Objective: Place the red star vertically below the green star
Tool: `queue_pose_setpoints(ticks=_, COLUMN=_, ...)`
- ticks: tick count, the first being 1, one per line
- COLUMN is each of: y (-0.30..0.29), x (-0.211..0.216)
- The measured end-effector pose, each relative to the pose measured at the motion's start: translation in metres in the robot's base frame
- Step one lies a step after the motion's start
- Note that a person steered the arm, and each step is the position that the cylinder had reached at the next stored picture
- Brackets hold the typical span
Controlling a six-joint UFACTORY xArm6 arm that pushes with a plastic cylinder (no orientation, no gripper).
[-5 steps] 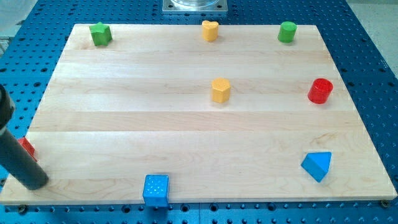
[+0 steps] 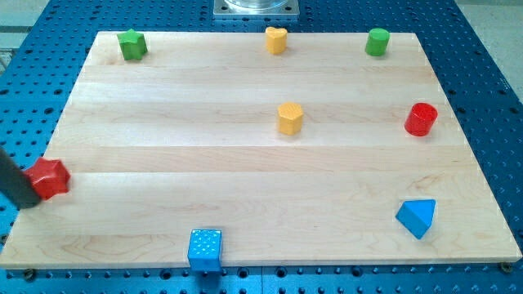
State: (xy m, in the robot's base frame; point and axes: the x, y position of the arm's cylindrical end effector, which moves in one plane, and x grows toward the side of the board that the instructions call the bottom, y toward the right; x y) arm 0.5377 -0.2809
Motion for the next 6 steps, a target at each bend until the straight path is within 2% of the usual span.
queue_pose_setpoints(ticks=1, y=0.053, x=-0.003)
queue_pose_setpoints(ticks=2, y=0.049, x=0.014)
queue_pose_setpoints(ticks=3, y=0.000, x=0.037)
queue_pose_setpoints(ticks=4, y=-0.022, x=0.012)
queue_pose_setpoints(ticks=6, y=0.068, x=-0.046)
